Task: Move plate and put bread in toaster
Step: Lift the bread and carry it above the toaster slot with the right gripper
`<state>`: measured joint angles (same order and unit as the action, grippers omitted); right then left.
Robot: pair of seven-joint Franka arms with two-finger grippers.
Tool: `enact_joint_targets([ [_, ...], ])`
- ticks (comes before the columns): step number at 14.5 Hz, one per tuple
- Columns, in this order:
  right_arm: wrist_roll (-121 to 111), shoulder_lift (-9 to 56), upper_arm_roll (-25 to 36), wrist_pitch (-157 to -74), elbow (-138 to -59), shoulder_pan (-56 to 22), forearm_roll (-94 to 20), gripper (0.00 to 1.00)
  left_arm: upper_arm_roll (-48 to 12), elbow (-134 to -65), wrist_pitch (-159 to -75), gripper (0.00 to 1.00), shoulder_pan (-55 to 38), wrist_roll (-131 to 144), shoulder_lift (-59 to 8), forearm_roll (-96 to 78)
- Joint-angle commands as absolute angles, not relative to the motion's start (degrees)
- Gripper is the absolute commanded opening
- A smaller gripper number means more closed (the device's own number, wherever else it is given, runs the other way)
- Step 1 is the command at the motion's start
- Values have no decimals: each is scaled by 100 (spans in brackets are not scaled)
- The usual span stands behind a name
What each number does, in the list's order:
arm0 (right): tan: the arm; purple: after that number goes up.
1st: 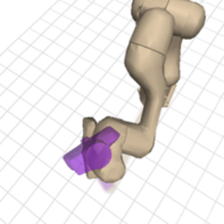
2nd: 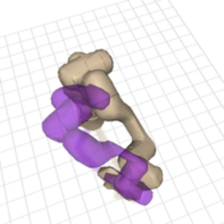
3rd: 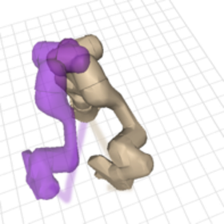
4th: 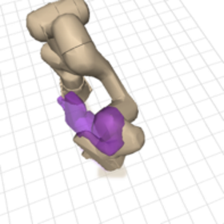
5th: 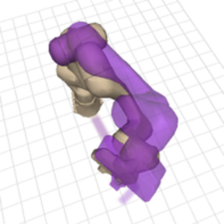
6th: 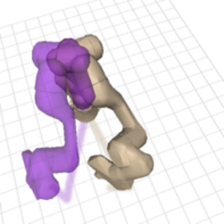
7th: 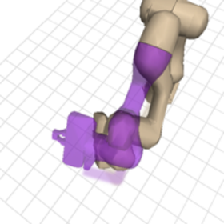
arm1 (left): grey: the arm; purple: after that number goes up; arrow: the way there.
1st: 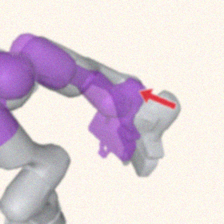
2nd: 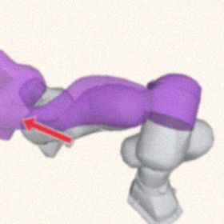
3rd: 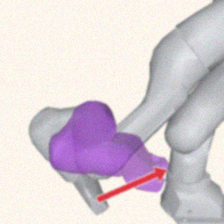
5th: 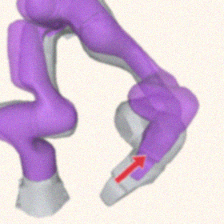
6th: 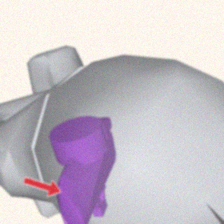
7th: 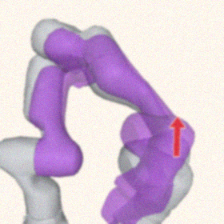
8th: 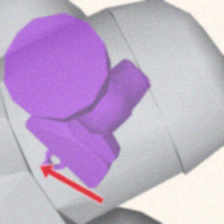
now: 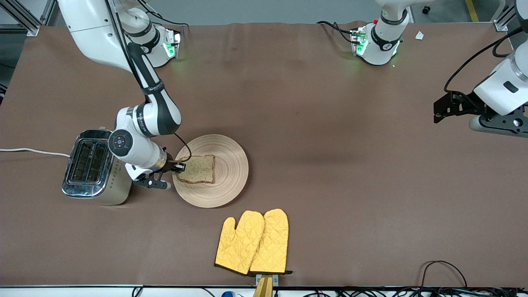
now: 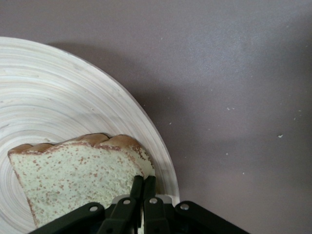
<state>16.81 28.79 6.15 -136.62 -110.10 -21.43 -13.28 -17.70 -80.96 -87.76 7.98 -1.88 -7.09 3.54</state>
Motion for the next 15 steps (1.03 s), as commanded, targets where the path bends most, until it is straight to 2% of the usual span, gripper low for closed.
enact_joint_targets([
  [1,1916,2900,633,-13650,-10978,-2197,-1283,0,-1636,-8191,-8719,100,494,-97,-528,387],
  [3,1925,2796,650,-13388,-10951,-2197,-1283,0,-1144,-8218,-8719,100,-42,-62,-405,404],
  [5,1942,2436,668,-12808,-10785,-2188,-1222,0,-933,-8305,-8736,100,-262,-62,-273,430],
  [7,1969,2207,677,-12132,-10478,-2162,-863,0,-389,-8384,-8728,100,-614,-105,-185,396],
  [10,2223,1934,668,-11166,-9934,-2145,84,0,-360,-8455,-8754,100,-571,-193,-176,387],
  [15,2233,1872,624,-9012,-8554,-2223,1991,0,-334,-8473,-8771,100,-369,-79,-237,-35],
])
